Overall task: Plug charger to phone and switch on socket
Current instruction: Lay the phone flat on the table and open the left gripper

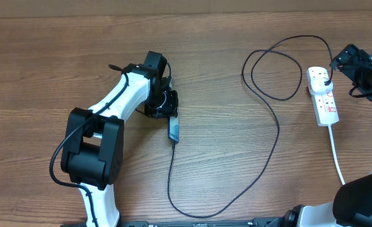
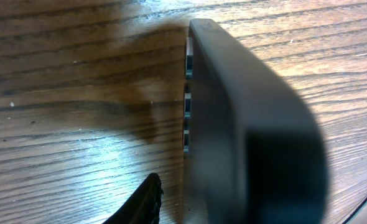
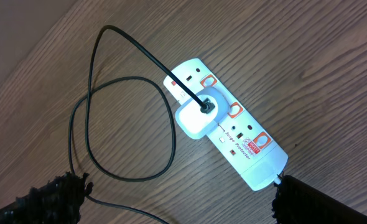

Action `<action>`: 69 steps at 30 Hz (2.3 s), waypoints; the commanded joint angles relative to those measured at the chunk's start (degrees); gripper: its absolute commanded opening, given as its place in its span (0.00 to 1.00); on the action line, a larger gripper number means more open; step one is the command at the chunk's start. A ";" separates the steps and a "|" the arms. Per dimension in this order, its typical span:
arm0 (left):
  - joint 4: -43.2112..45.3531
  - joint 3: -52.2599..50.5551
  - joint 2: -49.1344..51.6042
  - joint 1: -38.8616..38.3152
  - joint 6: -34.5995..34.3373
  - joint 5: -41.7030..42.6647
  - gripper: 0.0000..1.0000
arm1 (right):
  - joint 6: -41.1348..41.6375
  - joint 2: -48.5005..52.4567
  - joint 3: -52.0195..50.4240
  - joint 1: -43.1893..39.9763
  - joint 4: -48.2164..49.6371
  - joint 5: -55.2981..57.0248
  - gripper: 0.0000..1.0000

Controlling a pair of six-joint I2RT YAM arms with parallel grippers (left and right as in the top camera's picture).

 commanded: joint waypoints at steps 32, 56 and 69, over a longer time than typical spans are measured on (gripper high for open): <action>-0.04 0.02 0.09 -0.39 0.70 0.00 0.50 | -0.22 -2.60 0.76 -0.09 0.22 0.11 1.00; -0.02 0.02 0.09 -0.39 0.70 -1.31 0.24 | -0.24 -3.32 0.76 -0.09 0.22 0.11 1.00; 0.39 0.02 0.09 -0.02 -3.80 -6.93 0.04 | -0.22 -5.81 0.76 -0.09 0.22 0.11 1.00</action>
